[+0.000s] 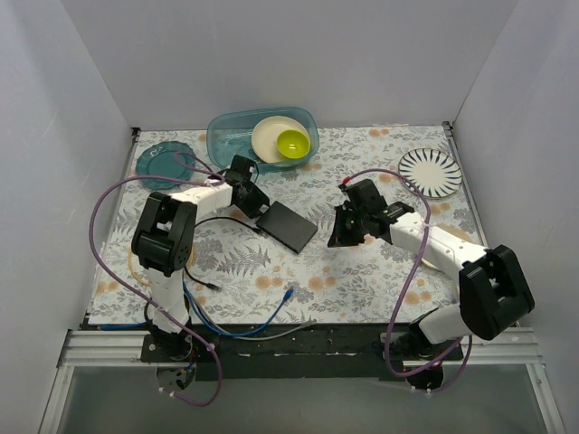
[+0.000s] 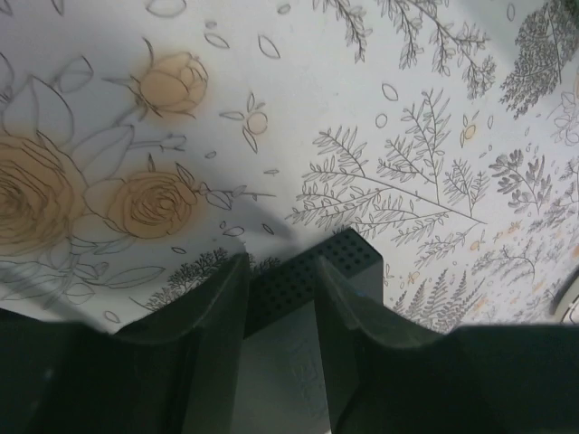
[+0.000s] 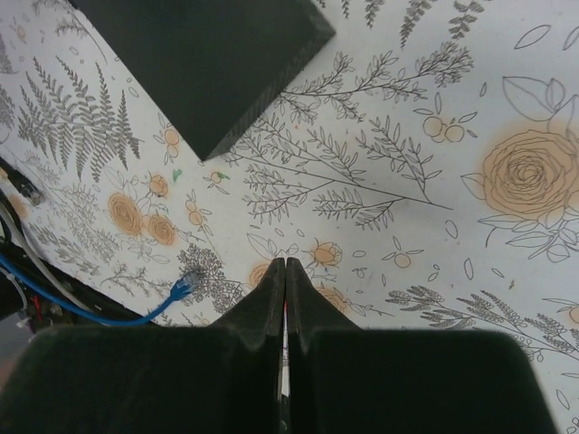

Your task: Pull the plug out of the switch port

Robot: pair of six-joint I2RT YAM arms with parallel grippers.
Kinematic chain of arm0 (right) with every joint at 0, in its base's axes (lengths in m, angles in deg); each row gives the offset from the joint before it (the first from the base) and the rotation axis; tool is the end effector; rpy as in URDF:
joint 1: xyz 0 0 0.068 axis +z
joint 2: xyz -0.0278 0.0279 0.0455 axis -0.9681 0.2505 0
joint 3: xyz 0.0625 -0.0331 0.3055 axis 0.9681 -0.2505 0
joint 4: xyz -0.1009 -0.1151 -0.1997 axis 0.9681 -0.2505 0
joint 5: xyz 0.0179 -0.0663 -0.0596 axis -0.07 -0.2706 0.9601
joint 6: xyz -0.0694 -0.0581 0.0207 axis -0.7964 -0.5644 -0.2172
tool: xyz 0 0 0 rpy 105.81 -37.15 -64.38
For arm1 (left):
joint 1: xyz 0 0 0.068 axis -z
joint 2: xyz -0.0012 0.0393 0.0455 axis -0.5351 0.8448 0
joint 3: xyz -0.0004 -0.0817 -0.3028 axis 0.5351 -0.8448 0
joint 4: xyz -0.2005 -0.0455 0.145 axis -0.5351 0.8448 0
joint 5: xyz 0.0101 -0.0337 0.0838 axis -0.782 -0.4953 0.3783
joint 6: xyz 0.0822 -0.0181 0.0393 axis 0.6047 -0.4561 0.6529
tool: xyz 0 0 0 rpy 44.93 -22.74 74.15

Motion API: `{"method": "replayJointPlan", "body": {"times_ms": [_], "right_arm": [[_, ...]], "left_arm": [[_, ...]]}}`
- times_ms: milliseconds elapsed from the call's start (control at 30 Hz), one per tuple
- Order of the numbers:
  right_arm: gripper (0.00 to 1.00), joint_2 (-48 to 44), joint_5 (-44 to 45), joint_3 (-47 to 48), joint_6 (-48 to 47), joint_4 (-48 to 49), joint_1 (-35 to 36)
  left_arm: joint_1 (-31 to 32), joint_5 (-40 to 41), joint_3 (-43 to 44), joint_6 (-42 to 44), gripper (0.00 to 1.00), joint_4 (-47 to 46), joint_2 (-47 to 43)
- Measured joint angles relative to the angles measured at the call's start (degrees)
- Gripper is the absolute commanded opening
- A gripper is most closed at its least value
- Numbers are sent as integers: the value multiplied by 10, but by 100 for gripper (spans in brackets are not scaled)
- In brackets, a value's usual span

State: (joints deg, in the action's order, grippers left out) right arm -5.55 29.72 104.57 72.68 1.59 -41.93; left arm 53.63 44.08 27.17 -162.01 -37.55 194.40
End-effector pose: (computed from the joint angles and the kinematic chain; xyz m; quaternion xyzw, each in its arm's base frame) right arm 0.2466 0.1799 0.2330 -0.0451 0.9418 0.2385 0.2324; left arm 0.4031 -0.1587 0.1582 -0.6224 0.7441 -0.2172 0.1086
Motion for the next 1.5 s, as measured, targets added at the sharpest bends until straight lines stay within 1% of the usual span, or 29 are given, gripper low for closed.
{"method": "replayJointPlan", "body": {"times_ms": [167, 400, 667, 767, 900, 1133, 1267, 1500], "right_arm": [[1, 19, -10, -2, 12, 18, -34], [1, 65, -20, -33, 20, 30, -50], [1, 32, -37, -128, 45, 56, -50], [1, 31, -64, -144, 63, 79, -51], [1, 50, -82, -141, 74, 109, -54], [1, 107, -137, -97, 74, 78, -92], [1, 132, -134, -66, 62, 75, -122], [1, 158, -118, -37, 42, 110, -160]], "left_arm": [[37, -39, -55, -1, 33, -31, -30], [69, -78, -87, -7, 33, -40, -48], [73, -95, -104, -14, 33, -40, -58], [73, -102, -118, -16, 33, -47, -66], [81, -115, -144, -18, 33, -51, -85], [85, -96, -190, -28, 33, -62, -124], [88, -92, -223, -34, 33, -53, -155], [108, -108, -252, -52, 35, -44, -179]]}}
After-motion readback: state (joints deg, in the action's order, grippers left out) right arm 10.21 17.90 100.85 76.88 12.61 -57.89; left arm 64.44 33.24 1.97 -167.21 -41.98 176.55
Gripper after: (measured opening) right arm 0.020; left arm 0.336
